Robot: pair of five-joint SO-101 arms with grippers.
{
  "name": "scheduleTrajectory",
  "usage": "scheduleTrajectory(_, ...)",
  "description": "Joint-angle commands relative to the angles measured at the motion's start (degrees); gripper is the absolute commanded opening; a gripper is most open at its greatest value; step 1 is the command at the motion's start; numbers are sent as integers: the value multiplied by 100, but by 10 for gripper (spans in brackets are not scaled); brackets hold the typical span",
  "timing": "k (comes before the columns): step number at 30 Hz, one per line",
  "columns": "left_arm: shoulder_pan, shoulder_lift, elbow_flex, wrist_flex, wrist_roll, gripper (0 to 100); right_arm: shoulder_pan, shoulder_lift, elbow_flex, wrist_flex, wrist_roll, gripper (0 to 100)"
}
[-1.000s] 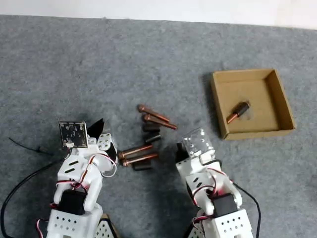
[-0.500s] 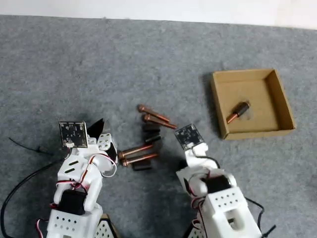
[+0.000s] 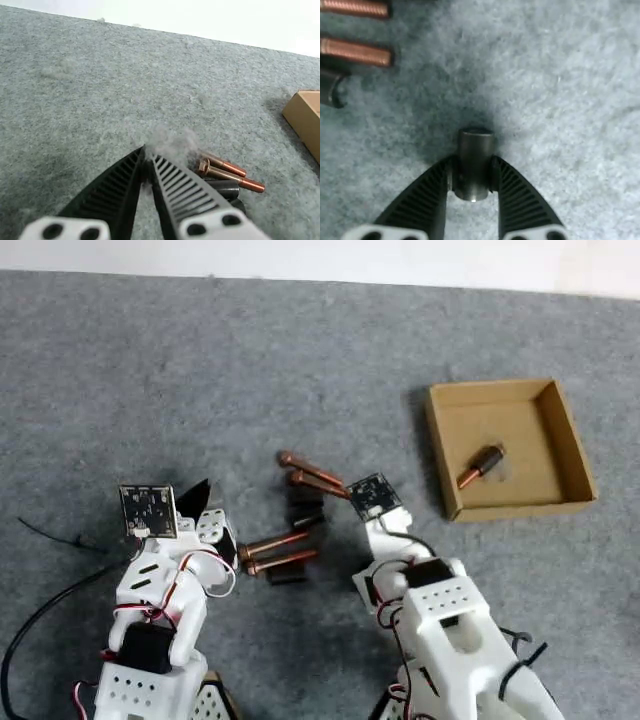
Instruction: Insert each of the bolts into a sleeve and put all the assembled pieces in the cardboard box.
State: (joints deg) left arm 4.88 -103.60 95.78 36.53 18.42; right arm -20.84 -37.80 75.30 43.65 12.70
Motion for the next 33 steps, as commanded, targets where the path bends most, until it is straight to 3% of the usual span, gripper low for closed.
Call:
scheduleTrajectory(1, -40, -48, 136, -105, -18, 8, 31, 400, -207, -119, 79, 5)
scheduleTrajectory(20, -31, -48, 136, -105, -18, 8, 40, 479, -400, -119, 70, 5)
scheduleTrajectory(33, -22, -48, 136, -105, -18, 8, 75, -4215, 1393, 101, 70, 5)
